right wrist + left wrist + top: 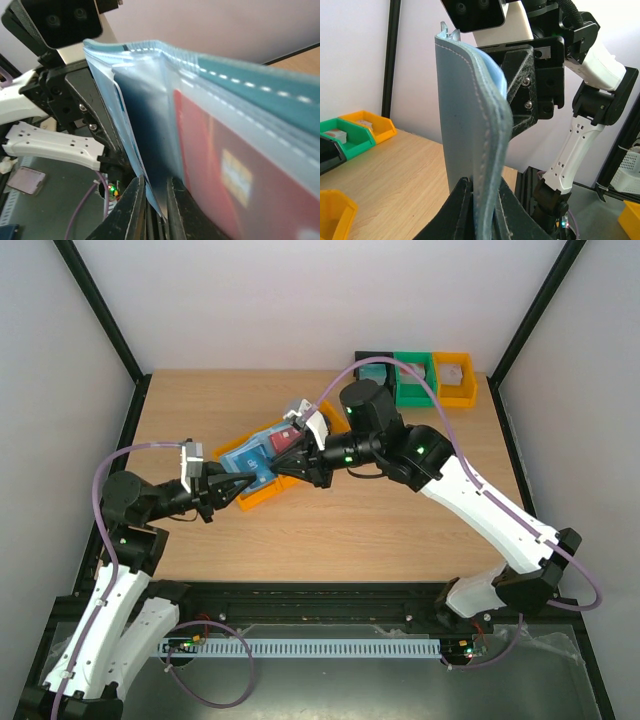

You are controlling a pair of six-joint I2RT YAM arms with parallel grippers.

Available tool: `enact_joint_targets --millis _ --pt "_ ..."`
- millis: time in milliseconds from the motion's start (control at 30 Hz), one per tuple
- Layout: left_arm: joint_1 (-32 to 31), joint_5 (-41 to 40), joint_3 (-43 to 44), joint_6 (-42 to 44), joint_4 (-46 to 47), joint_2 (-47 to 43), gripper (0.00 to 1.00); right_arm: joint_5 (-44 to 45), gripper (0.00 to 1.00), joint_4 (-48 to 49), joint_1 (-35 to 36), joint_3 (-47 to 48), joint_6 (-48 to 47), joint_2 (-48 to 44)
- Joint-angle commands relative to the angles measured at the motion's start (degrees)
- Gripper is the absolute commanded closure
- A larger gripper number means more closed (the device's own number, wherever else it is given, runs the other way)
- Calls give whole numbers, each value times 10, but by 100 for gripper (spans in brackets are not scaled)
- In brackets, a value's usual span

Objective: Take the credit cards out of the card holder

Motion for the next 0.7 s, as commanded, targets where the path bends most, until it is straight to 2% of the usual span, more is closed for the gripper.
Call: enact_joint_targets --millis 0,267,467,667 --pt "-3 35 5 5 44 -7 98 74 89 -11 -3 -11 -11 -19" --pt "-7 37 6 8 47 -4 98 80 88 22 0 -17 11 -15" --pt "-8 37 6 11 45 -3 98 28 82 60 8 -20 30 -5" --pt "-10 36 5 12 44 -1 98 -12 84 93 15 -22 49 5"
